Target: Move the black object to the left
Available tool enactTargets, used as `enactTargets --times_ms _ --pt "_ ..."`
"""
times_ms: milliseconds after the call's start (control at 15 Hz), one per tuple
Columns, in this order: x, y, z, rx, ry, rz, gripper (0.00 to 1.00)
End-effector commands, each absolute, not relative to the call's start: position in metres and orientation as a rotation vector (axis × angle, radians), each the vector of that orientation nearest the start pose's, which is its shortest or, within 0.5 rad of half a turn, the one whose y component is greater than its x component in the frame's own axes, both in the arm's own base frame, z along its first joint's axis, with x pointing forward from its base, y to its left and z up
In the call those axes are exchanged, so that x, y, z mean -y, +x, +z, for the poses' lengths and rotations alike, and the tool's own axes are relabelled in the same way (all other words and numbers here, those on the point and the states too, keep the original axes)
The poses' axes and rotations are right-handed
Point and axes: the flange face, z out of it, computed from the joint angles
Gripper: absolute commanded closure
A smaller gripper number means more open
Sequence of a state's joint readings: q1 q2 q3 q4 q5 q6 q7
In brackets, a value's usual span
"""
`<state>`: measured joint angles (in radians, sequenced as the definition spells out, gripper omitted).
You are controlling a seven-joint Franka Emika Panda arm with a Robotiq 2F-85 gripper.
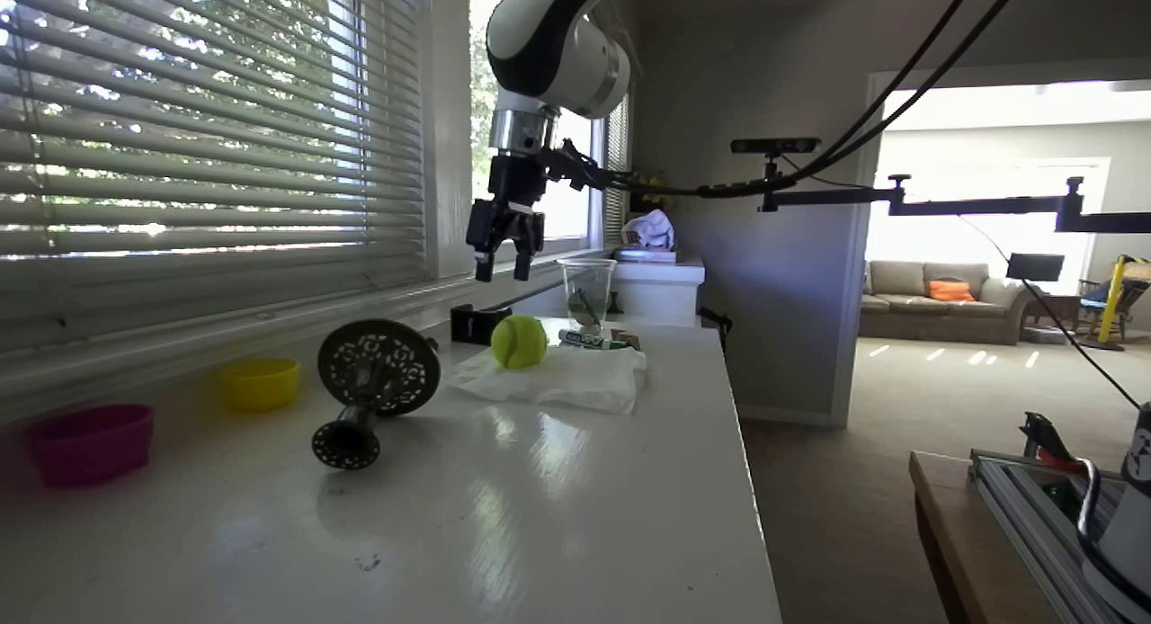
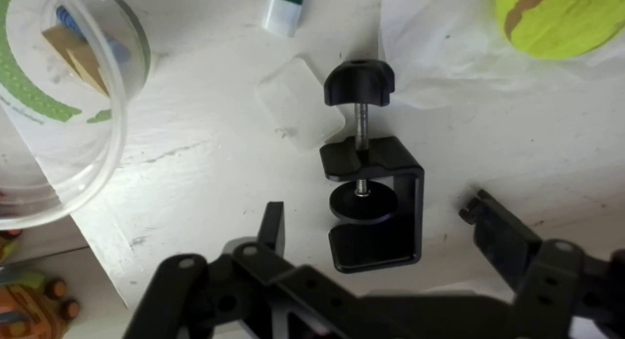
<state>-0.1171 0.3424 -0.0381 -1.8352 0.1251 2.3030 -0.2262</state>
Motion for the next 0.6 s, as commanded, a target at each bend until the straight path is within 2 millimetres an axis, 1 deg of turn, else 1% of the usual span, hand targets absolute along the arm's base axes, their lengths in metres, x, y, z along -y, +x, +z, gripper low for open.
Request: enactTargets --times_ms 0,267,533 --pt "0.093 0.650 0.344 0.085 -3.032 -0.187 0.00" --pt "0.078 0.650 0.332 0.116 -3.014 -0.156 0.00" --pt "0.068 0.652 0.328 0.143 -3.005 -0.146 0.00"
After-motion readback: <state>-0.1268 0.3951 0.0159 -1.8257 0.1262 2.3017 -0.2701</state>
